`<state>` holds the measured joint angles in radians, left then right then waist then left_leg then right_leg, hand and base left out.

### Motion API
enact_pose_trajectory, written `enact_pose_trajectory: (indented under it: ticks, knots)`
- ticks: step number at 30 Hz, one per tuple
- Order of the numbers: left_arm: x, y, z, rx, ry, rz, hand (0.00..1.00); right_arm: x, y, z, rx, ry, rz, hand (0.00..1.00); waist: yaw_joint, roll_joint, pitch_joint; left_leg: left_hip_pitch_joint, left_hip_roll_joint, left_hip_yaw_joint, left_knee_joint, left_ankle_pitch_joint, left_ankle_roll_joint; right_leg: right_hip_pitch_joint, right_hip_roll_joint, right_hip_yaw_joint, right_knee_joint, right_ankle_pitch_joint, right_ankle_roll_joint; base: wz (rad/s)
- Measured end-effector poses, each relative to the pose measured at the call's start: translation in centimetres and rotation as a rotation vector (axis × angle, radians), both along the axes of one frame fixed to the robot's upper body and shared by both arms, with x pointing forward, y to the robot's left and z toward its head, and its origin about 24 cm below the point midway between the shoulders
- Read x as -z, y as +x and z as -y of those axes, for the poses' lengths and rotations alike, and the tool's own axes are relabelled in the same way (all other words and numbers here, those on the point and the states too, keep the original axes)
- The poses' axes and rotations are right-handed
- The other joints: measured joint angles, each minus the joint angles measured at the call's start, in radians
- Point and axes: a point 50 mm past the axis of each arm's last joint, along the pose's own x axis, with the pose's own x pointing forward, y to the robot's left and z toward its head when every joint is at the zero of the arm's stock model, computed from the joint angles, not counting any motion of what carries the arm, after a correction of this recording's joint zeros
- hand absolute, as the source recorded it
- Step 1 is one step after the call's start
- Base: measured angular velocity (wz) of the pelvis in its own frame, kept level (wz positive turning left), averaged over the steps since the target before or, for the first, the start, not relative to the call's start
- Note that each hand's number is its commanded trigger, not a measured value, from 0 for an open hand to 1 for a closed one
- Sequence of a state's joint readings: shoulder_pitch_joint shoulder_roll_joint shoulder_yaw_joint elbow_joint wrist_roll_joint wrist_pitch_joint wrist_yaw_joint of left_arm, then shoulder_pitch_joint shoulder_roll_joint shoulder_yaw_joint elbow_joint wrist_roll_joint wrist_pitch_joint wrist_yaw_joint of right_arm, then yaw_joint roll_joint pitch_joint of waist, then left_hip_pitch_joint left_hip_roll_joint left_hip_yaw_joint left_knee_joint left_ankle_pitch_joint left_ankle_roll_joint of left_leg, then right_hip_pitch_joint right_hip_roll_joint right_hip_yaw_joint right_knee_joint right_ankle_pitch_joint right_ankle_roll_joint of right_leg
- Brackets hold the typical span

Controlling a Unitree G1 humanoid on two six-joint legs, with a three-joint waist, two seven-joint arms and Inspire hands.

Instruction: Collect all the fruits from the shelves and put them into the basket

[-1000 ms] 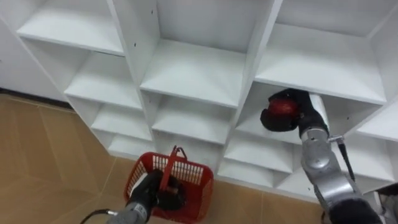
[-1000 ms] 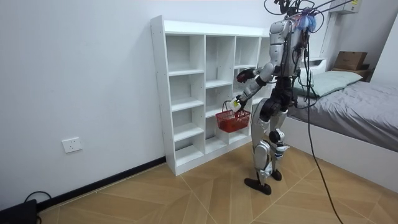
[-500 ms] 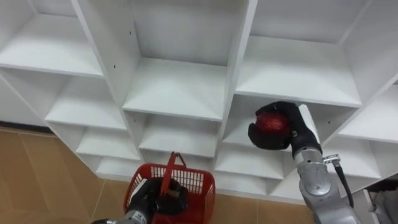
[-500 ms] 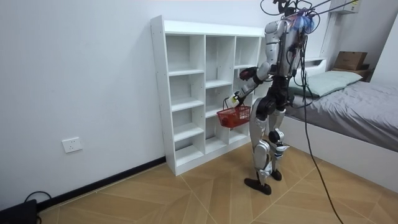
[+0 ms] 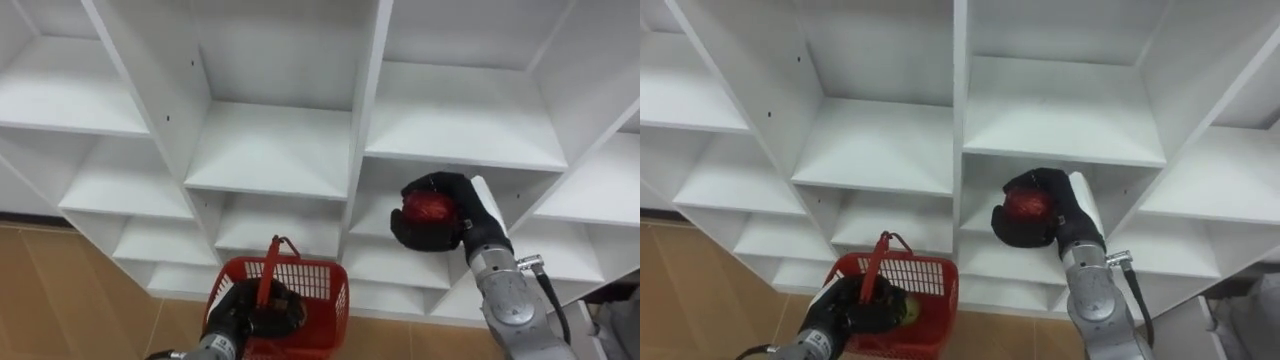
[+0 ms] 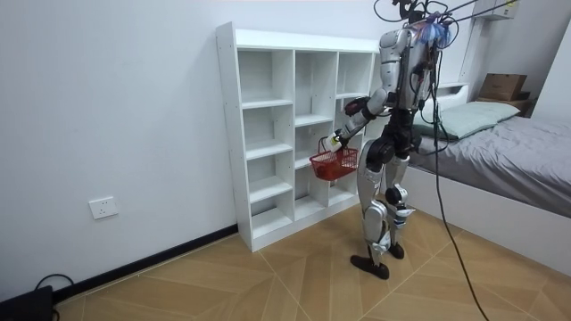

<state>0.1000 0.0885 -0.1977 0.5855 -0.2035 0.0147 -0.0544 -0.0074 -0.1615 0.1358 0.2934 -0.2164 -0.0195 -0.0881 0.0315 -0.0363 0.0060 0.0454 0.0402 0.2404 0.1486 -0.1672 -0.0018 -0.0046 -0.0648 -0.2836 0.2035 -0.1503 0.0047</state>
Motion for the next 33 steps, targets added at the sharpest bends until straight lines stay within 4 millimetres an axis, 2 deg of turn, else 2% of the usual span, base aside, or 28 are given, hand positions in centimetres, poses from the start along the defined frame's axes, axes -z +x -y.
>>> enact_pose_trajectory:
  ticks: [3,11,18,26,33]
  knots:
    - [0.0,-0.1,-0.1,0.0,0.003,-0.003,1.0,-0.1,-0.4,-0.3,-0.03,0.017,-0.015,1.0,-0.003,-0.001,-0.0003,0.001,0.0,-0.003,0.0,0.0,0.0,0.002,-0.001,-0.002,-0.001,0.0,0.001,0.01]
    - [0.5,-1.0,-0.3,0.014,-0.006,-0.036,1.0,1.6,-2.1,-1.2,-0.112,0.096,-0.146,1.0,-0.006,-0.009,0.0002,0.023,-0.001,0.001,0.002,0.0,0.0,0.021,-0.002,0.005,-0.001,-0.002,0.001,-0.02]
    - [0.6,-1.3,-0.2,0.03,-0.014,-0.056,1.0,2.1,-2.6,-1.6,-0.151,0.151,-0.192,1.0,-0.011,-0.013,0.001,0.03,0.001,0.003,0.001,-0.001,0.0,0.023,0.001,0.008,0.0,-0.003,0.001,0.0]
    - [0.2,-1.0,0.5,0.058,-0.034,-0.037,1.0,1.9,-2.8,-2.9,-0.212,0.229,-0.212,1.0,0.0,-0.008,-0.0024,0.027,0.004,0.005,0.001,-0.002,-0.002,0.023,0.006,0.008,0.0,-0.001,-0.002,0.0]
    - [-0.2,-0.5,0.6,0.064,-0.04,-0.017,1.0,2.1,-3.1,-4.5,-0.275,0.281,-0.235,1.0,0.003,0.004,-0.002,0.024,0.005,0.004,0.0,-0.003,-0.004,0.021,0.007,0.008,-0.002,-0.001,-0.002,0.0]
